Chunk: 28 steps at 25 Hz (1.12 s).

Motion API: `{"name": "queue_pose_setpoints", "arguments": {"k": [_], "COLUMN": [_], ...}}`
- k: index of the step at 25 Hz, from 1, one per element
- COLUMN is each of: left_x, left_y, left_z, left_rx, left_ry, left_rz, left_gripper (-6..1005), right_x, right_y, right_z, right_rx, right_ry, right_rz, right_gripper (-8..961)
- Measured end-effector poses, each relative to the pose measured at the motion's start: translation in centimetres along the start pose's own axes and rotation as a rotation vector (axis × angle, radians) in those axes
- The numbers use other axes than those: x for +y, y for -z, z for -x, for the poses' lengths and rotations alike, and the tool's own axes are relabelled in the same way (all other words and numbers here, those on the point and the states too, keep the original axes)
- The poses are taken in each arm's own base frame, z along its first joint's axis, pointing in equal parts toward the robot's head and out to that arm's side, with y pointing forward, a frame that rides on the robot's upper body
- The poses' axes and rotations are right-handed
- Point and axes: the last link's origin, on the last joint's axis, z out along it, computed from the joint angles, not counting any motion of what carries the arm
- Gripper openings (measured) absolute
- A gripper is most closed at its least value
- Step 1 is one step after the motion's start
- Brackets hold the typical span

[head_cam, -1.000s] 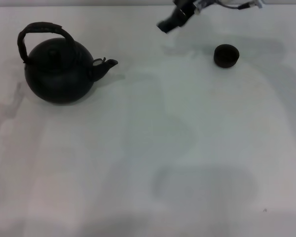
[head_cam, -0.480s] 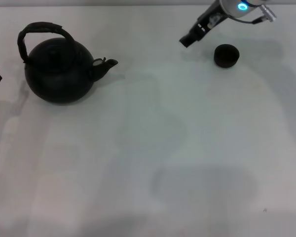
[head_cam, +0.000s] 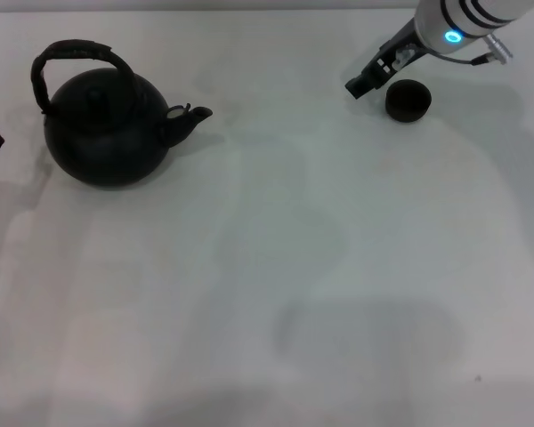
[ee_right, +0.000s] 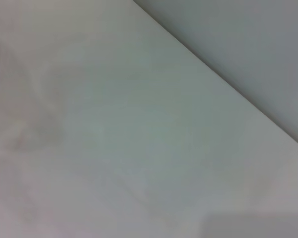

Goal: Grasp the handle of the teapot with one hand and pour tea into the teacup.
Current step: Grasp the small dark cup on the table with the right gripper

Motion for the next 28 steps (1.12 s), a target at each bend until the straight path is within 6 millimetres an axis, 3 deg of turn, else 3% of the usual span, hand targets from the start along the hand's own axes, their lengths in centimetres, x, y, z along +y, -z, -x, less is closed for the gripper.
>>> {"name": "queue_pose_setpoints", "arguments": {"k": [28], "left_x": [0.0], "left_y": [0.0], "left_z": [0.0], "left_rx": [-0.002], "left_ry": [0.001], "left_rz": [0.000], "left_gripper": [846], "right_x": [-1.5], "right_y": [-0.7], "right_z": [-4.5], "right_rx": [0.033], "right_ry": [-0.140], "right_rz": [-0.014], "right_gripper": [825]}}
